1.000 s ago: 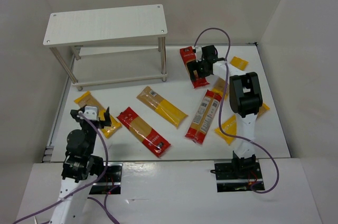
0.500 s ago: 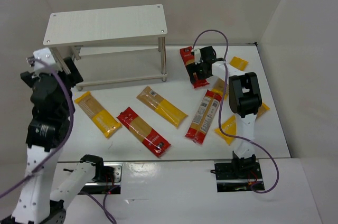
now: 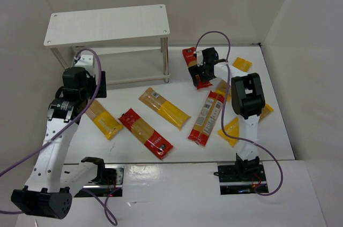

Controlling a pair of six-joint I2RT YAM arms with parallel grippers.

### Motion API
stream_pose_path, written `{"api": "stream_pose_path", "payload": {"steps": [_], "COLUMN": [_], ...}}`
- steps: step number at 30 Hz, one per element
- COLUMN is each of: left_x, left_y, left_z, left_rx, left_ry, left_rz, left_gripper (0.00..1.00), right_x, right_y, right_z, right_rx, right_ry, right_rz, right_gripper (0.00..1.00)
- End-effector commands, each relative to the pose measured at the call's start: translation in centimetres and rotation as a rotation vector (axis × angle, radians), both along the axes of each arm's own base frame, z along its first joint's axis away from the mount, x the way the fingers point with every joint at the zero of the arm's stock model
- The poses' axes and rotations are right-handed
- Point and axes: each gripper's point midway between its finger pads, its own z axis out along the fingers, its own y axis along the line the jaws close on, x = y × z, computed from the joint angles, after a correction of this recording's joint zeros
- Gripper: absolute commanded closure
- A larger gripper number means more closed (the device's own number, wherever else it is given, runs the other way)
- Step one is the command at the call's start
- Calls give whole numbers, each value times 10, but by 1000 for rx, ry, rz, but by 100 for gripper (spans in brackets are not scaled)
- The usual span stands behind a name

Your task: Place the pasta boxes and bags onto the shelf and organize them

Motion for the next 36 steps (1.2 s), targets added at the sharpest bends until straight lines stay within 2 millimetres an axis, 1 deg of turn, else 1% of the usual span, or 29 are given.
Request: {"api": "stream_pose_path", "payload": {"steps": [1,2,4,6,7,8,9,10,11,12,13,14,16,17,18,20,22,24,25,26,27,28,29,30,31,33,34,35,36], "left_x": [16,19,18,19,15,14,11,5,3,1,2,1,1,1,1,1,1,2,4,4,4,6,6,6,6,5,4,3,2], "left_y": [-14,-9,-16,-22,-18,-16,-12,-13,-13,-14,-15,-15,-13,-11,-11,-13,-15,-15,-14,-14,-14,-14,-14,-14,-14,-18,-18,-20,-20], "left_z": [45,38,22,14,14,13,10,11,15,18,18,18,18,18,18,18,11,8,10,5,5,2,2,2,2,5,10,5,8], "left_rx": [-111,-114,-141,-144,-154,-153,-156,-147,-150,-154,-161,-153,-148,-144,-144,-149,-156,-157,-149,-151,-151,-152,-152,-152,-152,-146,-144,-150,-141], "left_ry": [-222,-220,-195,-181,-191,-201,-209,-230,-245,-254,-254,-253,-253,-254,-254,-253,-225,-215,-213,-192,-192,-182,-181,-181,-181,-189,-210,-200,-211], "left_rz": [-46,-33,-76,-112,-95,-86,-78,-94,-97,-108,-116,-120,-109,-101,-101,-111,-119,-119,-123,-121,-121,-120,-120,-120,-120,-151,-153,-163,-168], "left_gripper": [0,0,0,0,0,0,0,0,0,0,0,0,0,0,0,0,0,0,0,0,0,0,0,0,0,0,0,0,0], "right_x": [1,1,4,9,11,9,13,13,14,16,20,18,23,17,21,19,11,6,0,3,-2,0,-1,0,1,1,1,-2,-2], "right_y": [4,4,5,6,7,6,6,10,9,9,11,10,12,15,16,13,10,9,12,15,13,14,9,6,3,5,5,7,9], "right_z": [6,1,-6,-8,-11,-20,-16,-19,-16,-20,-15,-16,-12,-20,-20,-26,-42,-51,-57,-55,-59,-63,-64,-69,-68,-59,-45,-37,-27], "right_rx": [-18,-22,-26,-25,-25,-30,-34,-36,-44,-46,-42,-45,-37,-45,-44,-61,-78,-94,-101,-96,-103,-105,-126,-144,-157,-144,-142,-127,-114], "right_ry": [-20,-6,8,6,7,25,11,18,15,19,4,15,8,34,33,54,111,149,171,170,198,206,211,208,205,199,178,171,149], "right_rz": [12,13,13,13,13,13,8,17,11,11,11,11,3,13,13,-4,-3,7,17,34,35,35,25,16,-11,-6,1,25,38], "right_gripper": [0,0,0,0,0,0,0,0,0,0,0,0,0,0,0,0,0,5,13,24,63,75,92,100,100,100,100,100,100]}}
